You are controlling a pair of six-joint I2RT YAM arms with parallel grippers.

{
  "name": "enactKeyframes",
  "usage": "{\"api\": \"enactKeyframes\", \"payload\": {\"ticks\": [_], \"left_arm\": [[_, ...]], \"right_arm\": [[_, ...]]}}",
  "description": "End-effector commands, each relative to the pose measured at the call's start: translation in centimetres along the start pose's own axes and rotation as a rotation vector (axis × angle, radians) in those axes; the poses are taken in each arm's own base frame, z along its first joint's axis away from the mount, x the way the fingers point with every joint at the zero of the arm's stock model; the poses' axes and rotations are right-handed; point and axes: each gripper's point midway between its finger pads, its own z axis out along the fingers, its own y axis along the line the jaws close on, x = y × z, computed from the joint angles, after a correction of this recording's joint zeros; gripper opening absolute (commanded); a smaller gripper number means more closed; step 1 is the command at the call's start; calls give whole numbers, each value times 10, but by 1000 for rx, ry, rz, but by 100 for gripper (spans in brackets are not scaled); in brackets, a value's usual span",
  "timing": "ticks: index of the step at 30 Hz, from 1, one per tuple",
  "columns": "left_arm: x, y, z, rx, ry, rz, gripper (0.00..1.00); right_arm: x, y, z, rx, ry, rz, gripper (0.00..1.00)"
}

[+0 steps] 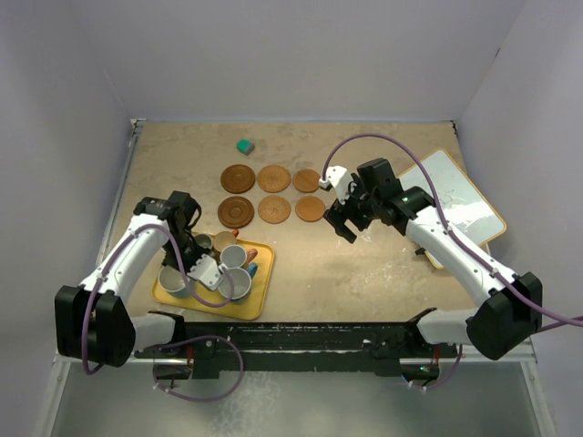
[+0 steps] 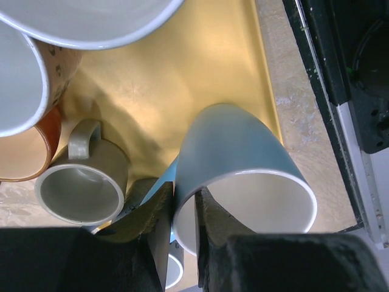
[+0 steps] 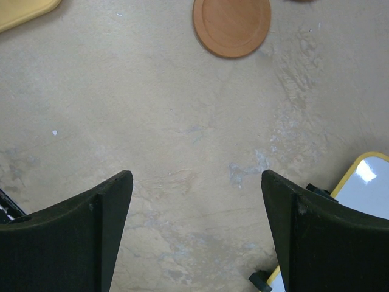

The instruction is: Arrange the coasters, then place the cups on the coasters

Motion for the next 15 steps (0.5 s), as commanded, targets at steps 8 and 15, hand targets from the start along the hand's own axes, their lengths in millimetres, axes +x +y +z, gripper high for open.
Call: {"api": "enactKeyframes", "payload": {"ticks": [8, 15], "left_arm": [[-28, -16, 6, 50, -140, -254, 18], [-18, -25, 4, 23, -63, -346, 22]], "right_arm": [[2, -2, -1, 6, 5, -8, 89], [2, -2, -1, 4, 7, -7, 89]]}}
